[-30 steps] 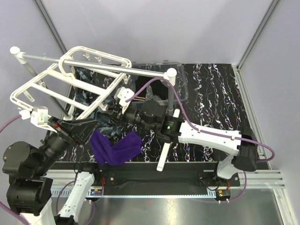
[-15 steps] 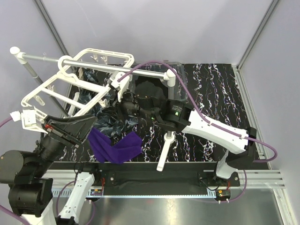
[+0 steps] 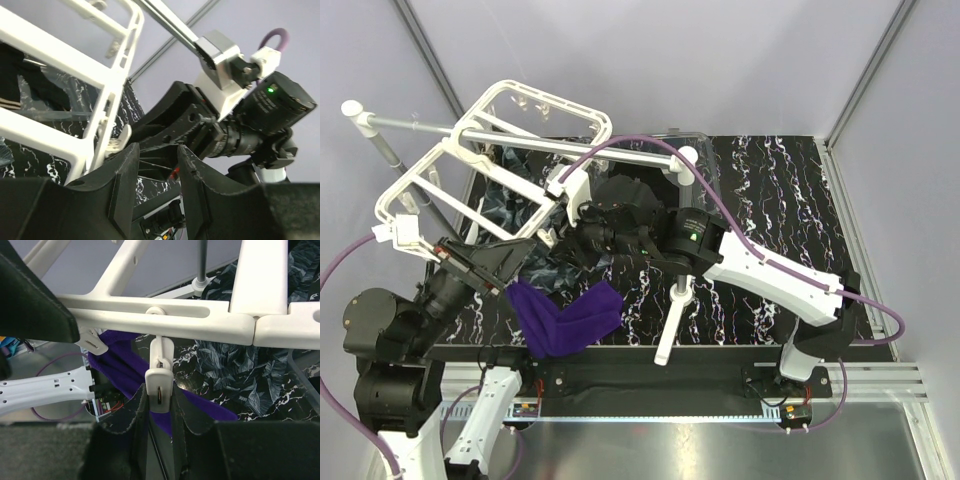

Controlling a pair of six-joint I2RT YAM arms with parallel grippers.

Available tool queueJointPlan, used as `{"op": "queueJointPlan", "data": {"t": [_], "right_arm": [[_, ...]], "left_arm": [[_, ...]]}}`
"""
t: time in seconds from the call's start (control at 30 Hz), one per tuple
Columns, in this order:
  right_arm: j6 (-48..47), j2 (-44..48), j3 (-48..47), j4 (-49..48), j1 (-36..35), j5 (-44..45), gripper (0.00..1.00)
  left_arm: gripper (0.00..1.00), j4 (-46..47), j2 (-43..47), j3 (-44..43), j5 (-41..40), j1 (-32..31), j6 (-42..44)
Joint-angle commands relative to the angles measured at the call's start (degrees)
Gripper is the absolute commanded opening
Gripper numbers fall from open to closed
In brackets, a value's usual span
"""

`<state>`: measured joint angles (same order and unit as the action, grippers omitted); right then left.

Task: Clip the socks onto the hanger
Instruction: Open the clamp at the hanger.

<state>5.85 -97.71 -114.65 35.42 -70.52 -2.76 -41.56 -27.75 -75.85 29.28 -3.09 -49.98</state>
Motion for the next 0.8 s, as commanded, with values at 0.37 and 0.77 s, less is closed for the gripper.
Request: {"op": "queueJointPlan", "data": {"t": [0.37,0.77], "right_arm": [[-1.4,-4.5,-10.6,7.1,-0.1,-2.9,0.0],[-2.2,-4.5,-10.5,6.5,-0.1,-3.6,0.0]], "left_arm": [[0.4,-1.1,0.8,3.7,2.0,0.8,2.7],[0.55,-7.4,2.3,6.2,-7.4,1.2,-0.7]]}}
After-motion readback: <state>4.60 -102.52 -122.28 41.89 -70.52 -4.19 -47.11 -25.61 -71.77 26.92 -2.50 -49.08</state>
